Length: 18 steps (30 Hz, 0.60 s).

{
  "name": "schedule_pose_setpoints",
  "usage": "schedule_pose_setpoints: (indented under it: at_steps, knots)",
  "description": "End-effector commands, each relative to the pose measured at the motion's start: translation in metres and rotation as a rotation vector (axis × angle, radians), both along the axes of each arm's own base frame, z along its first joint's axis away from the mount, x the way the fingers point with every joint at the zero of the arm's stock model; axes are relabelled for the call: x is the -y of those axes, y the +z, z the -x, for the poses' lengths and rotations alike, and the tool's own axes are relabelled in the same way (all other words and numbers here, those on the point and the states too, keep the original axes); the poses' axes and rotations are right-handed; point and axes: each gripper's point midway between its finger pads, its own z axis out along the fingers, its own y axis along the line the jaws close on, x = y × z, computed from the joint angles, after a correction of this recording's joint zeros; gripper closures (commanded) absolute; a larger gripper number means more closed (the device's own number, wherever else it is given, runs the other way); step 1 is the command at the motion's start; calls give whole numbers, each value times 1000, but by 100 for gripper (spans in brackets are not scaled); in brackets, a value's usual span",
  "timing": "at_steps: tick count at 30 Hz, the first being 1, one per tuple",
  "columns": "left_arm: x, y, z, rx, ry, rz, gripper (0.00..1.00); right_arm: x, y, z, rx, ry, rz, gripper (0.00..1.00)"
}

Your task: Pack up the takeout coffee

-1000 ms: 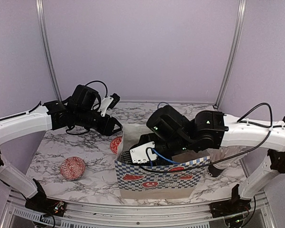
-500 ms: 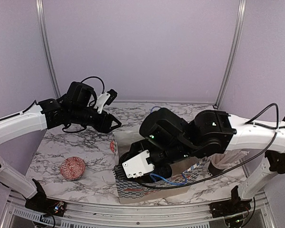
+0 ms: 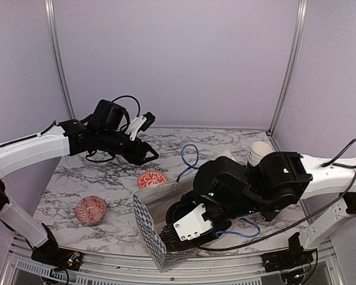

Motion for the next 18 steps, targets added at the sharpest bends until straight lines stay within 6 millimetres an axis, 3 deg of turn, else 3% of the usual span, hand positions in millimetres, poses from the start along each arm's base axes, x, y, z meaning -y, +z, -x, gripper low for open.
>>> schedule_pose_setpoints:
  at_steps: [1,6,9,11,14,18]
  knots:
    - [14,1,10,-35,-85,56,44,1,18,-7,42,-39,-96,52]
    - [11,56,28,39,-109,154,46,4,13,-10,76,-26,-83,53]
    - [5,94,55,71,-160,229,43,5,11,-8,68,-18,-82,53]
    - [3,108,74,42,-195,254,42,5,10,-8,69,-16,-80,53]
    - [12,112,111,-11,-281,209,40,4,10,-9,73,-17,-79,53]
    - [19,91,140,-86,-315,64,39,4,6,-9,77,-13,-70,53]
